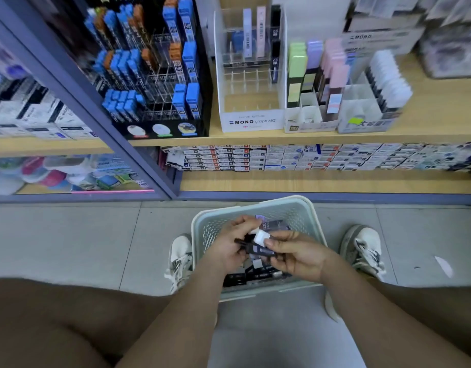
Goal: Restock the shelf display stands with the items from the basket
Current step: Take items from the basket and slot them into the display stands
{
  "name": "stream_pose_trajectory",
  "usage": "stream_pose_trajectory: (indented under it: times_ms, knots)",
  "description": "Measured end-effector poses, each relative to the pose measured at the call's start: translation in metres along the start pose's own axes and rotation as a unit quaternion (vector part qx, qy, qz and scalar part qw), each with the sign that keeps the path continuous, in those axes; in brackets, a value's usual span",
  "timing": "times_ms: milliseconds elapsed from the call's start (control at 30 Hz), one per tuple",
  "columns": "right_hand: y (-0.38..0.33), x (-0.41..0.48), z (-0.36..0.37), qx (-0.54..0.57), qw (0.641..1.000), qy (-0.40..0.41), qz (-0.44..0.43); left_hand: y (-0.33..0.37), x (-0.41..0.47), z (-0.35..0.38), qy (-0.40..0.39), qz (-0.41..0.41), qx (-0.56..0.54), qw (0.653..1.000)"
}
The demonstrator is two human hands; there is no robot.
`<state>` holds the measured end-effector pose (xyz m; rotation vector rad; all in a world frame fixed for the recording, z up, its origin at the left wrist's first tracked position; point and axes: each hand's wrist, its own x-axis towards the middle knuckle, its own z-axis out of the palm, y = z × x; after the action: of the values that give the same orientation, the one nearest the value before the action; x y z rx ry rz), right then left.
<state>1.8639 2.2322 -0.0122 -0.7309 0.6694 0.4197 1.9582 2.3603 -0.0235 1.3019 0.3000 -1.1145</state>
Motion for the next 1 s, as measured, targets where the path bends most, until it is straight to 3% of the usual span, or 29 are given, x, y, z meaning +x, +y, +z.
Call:
stream_pose_trajectory:
  times_ms: [200,267,333,400,467,667,800,867,1000]
  knots:
    - [-0.002,-0.006,-0.015,0.107,0.991,0.071,-0.042,0.018,-0.003,-0.010,0.115,0.064,0.008,0.991]
    - [-0.002,-0.003,-0.021,0.166,0.978,0.103,-0.076,0.022,-0.010,-0.016,0.111,0.075,0.016,0.991]
    - [-0.002,0.001,-0.022,0.183,0.969,0.135,-0.099,0.023,-0.016,-0.019,0.079,0.083,0.130,0.985]
    - [-0.001,0.006,-0.016,0.135,0.973,0.150,-0.112,0.024,-0.021,-0.013,0.018,0.087,0.331,0.940]
    - [0.001,0.011,-0.009,0.035,0.979,0.158,-0.121,0.023,-0.020,-0.004,-0.016,0.101,0.426,0.899]
    - [-0.014,0.015,-0.003,-0.235,0.957,0.132,-0.108,0.025,-0.015,0.001,0.017,0.143,0.455,0.879]
    - [-0.028,0.018,0.006,-0.403,0.903,0.122,-0.086,0.026,-0.009,0.006,0.026,0.168,0.489,0.855]
    - [-0.028,0.017,0.009,-0.422,0.895,0.112,-0.092,0.027,-0.009,0.009,0.023,0.172,0.493,0.852]
    - [-0.026,0.012,0.010,-0.312,0.940,0.101,-0.093,0.040,-0.016,0.004,0.009,0.158,0.437,0.885]
